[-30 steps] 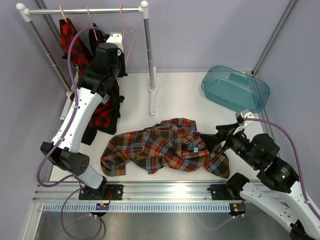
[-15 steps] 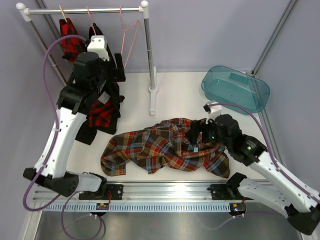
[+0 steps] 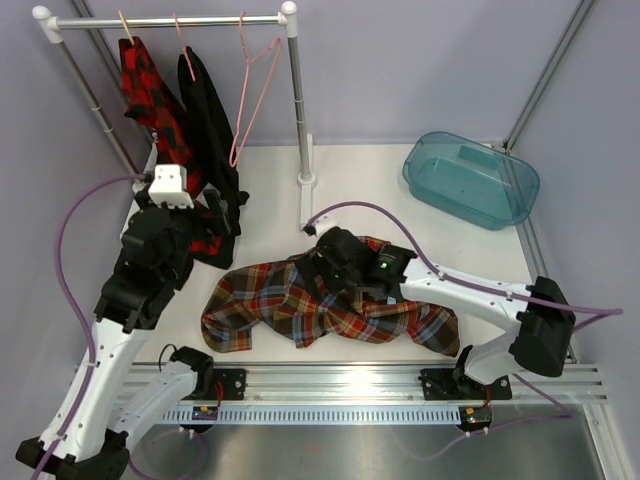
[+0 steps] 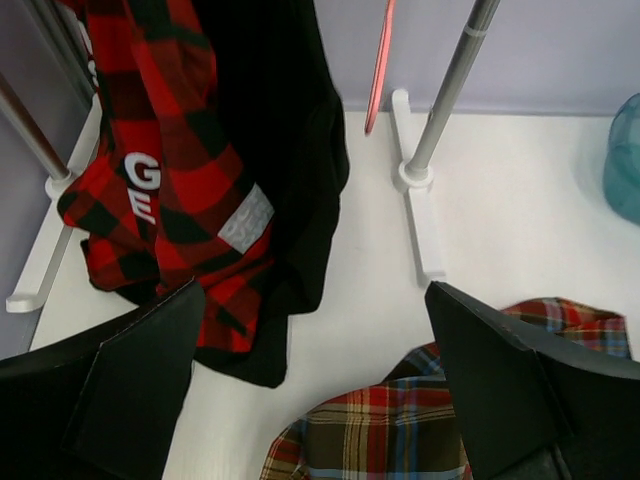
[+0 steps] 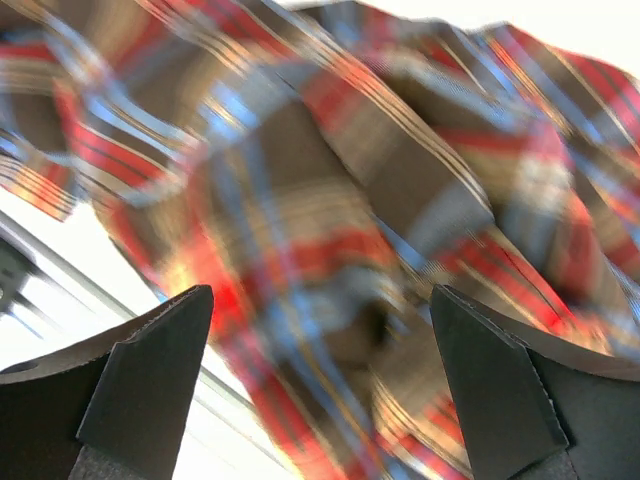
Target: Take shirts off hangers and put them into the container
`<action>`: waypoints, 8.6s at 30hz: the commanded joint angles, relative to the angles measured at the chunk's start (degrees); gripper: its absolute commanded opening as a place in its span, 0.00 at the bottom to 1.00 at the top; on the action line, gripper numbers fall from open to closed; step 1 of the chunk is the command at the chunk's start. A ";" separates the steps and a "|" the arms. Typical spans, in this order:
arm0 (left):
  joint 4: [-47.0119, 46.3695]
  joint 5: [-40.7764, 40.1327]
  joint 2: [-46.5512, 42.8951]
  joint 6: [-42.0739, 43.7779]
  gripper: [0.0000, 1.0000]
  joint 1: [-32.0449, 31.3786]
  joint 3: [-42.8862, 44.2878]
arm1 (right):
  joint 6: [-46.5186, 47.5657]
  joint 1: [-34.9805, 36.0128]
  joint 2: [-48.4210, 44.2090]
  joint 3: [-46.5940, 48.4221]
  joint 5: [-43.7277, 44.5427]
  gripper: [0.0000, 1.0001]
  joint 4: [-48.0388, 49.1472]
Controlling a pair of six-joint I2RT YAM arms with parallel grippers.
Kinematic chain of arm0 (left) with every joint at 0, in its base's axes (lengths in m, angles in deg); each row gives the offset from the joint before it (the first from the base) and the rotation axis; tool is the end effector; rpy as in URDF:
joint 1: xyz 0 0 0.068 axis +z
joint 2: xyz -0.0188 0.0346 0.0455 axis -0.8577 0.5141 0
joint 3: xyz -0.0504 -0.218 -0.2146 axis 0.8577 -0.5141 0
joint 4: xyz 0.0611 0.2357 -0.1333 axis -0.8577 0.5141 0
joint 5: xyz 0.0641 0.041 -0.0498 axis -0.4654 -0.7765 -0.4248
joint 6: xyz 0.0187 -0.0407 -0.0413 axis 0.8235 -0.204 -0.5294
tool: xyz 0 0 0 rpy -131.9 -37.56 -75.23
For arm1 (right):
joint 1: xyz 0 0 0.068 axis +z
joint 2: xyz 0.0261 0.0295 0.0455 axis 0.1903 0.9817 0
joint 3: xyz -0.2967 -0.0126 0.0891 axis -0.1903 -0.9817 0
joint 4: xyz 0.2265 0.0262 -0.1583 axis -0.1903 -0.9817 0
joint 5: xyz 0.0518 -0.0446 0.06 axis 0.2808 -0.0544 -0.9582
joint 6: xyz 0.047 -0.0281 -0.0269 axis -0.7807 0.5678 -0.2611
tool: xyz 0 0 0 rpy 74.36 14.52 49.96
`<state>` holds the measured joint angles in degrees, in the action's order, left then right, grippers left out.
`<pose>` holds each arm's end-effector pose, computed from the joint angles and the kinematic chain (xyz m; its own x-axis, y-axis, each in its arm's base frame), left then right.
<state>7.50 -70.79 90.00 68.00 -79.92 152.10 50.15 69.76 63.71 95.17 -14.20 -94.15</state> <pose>0.1432 -0.0407 0.4495 -0.1758 -0.0755 -0.9815 0.0551 0.9947 -0.0864 0.1739 0.2718 0.3047 -0.5943 -0.3986 -0.6985 -0.6286 0.7720 0.0942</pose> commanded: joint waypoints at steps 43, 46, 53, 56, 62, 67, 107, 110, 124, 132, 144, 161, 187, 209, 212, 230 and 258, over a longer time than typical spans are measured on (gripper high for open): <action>-12.97 -2.58 -5.49 2.98 0.99 2.58 -11.36 | -24.52 -12.03 17.31 -8.80 3.16 0.16 -0.60; -12.97 -2.67 -5.49 3.07 0.99 2.58 -11.36 | -23.29 -12.29 16.53 -7.22 4.91 0.00 -0.86; -12.88 -3.46 -5.49 3.16 0.99 2.58 -11.36 | -15.93 -17.90 3.53 4.97 14.22 0.00 -7.01; -12.97 -3.46 -5.31 3.07 0.99 2.58 -11.45 | -10.75 -24.05 -3.06 10.70 14.76 0.00 -7.72; -12.97 -3.28 -5.14 2.80 0.99 2.84 -11.45 | -0.72 -35.30 -3.26 34.92 14.95 0.00 -9.21; -12.88 -3.11 -5.14 2.63 0.99 3.02 -11.45 | 4.91 -42.16 1.40 50.42 10.90 0.00 -4.04; -12.88 -0.82 -3.11 1.57 0.99 3.28 -11.62 | 2.38 -76.27 10.38 38.32 -15.03 0.00 38.41; -12.88 -1.00 -2.85 1.57 0.99 3.28 -11.62 | 1.41 -77.41 8.18 36.56 -17.05 0.00 39.56; -12.88 -1.09 -2.67 1.40 0.99 3.29 -11.71 | 0.53 -79.35 8.87 30.76 -19.15 0.00 43.17; -12.97 -0.91 -2.06 1.40 0.99 3.37 -11.80 | 0.01 -79.26 16.25 33.04 -25.48 0.00 42.55; -12.88 -1.09 -2.67 1.40 0.99 3.64 -11.80 | -2.19 -76.54 16.26 18.92 -23.66 0.00 42.55; -12.88 -1.18 -3.29 1.40 0.99 3.72 -11.80 | -4.83 -76.19 28.55 25.38 -11.35 0.00 17.46; -12.88 -1.18 -2.32 1.48 0.99 3.90 -11.89 | -2.98 -72.06 50.46 54.23 -2.46 0.39 -18.10; -12.36 -0.30 -1.27 1.22 0.99 3.90 -11.71 | -0.27 -72.76 41.38 61.67 -0.35 0.77 1.16; -12.27 -0.12 -1.18 1.13 0.99 3.90 -11.71 | 1.23 -73.72 45.87 64.76 -2.71 0.76 2.82; -12.36 0.67 -2.06 0.78 0.99 3.90 -11.62 | 3.35 -74.87 44.21 48.70 -9.67 0.69 5.11; -12.18 0.23 -1.18 1.05 0.99 3.90 -11.54 | 1.41 -74.34 39.38 57.56 -5.98 0.69 2.55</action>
<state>-1.39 -70.88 88.84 69.59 -76.27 140.67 51.70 -5.24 109.55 149.90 -21.13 -96.70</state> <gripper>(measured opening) 0.988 0.686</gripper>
